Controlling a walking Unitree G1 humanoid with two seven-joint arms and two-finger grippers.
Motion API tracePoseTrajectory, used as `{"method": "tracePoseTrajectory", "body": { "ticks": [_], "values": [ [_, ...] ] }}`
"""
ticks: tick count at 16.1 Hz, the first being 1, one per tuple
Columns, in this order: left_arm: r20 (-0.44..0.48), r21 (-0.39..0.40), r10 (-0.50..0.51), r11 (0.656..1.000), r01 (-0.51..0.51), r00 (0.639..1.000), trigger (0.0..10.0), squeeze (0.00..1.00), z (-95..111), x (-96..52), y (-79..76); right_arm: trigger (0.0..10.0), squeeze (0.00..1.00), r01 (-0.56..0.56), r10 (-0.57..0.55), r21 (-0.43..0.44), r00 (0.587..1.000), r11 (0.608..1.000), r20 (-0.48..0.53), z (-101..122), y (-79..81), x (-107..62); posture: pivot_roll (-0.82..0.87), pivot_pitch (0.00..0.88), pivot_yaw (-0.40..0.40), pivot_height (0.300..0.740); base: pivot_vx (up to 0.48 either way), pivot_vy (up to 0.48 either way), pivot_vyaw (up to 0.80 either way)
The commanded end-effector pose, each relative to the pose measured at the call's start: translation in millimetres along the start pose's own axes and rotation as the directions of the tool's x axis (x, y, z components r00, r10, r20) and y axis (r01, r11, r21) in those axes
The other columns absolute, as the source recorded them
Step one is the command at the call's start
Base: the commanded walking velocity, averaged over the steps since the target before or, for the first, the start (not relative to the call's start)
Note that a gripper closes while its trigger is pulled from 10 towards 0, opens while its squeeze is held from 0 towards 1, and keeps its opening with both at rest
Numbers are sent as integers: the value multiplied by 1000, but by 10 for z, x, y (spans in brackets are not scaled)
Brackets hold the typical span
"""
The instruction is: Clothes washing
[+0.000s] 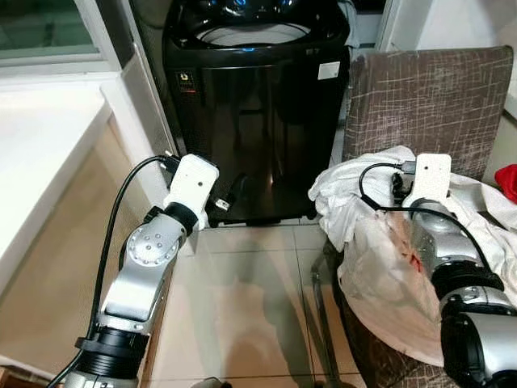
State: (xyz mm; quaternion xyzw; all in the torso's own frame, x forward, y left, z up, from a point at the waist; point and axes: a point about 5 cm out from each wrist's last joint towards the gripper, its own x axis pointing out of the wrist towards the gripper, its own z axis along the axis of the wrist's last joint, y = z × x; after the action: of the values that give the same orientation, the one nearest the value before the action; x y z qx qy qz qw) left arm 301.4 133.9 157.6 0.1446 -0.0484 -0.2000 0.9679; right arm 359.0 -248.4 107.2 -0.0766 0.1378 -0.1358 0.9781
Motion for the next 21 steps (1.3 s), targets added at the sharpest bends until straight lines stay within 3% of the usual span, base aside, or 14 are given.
{"method": "tracePoseTrajectory", "body": {
  "ticks": [1,4,8,12,14,15,16,21],
  "values": [
    [1,3,-7,1000,7,1000,10000,0,15,19,9,10000,1000,-9,10,-17,1000,1000,24,110,-4,24,-98,29,79,740,0,0,0],
    [-1,4,-6,1000,6,1000,10000,0,15,12,11,10000,1000,5,-4,-31,1000,1000,28,143,-8,41,-93,29,78,740,0,0,0],
    [-3,10,7,1000,-7,1000,10000,0,23,-14,56,10000,1000,31,-12,-197,996,980,93,351,-118,68,-71,26,70,740,0,0,0],
    [-1,4,3,1000,-3,1000,10000,0,26,-2,29,10000,1000,5,15,-451,999,893,39,264,-158,88,-79,28,69,740,0,0,0],
    [-2,3,-1,1000,1,1000,10000,0,26,-6,20,10000,1000,-28,26,-501,1000,865,-11,175,-119,86,-80,36,71,740,0,0,0],
    [-5,3,-4,1000,4,1000,10000,0,25,-31,12,10000,310,-44,20,-544,999,838,-49,94,-90,82,-66,47,71,740,0,0,0],
    [-9,5,-3,1000,3,1000,10000,0,24,-59,15,10000,0,-54,25,-542,998,838,-61,70,-69,80,-56,52,71,740,0,0,0],
    [-68,28,28,999,-27,997,10000,0,-24,-343,96,10000,0,-7,-26,-616,999,788,-45,48,-125,86,31,116,71,740,0,0,0]
  ]
}}
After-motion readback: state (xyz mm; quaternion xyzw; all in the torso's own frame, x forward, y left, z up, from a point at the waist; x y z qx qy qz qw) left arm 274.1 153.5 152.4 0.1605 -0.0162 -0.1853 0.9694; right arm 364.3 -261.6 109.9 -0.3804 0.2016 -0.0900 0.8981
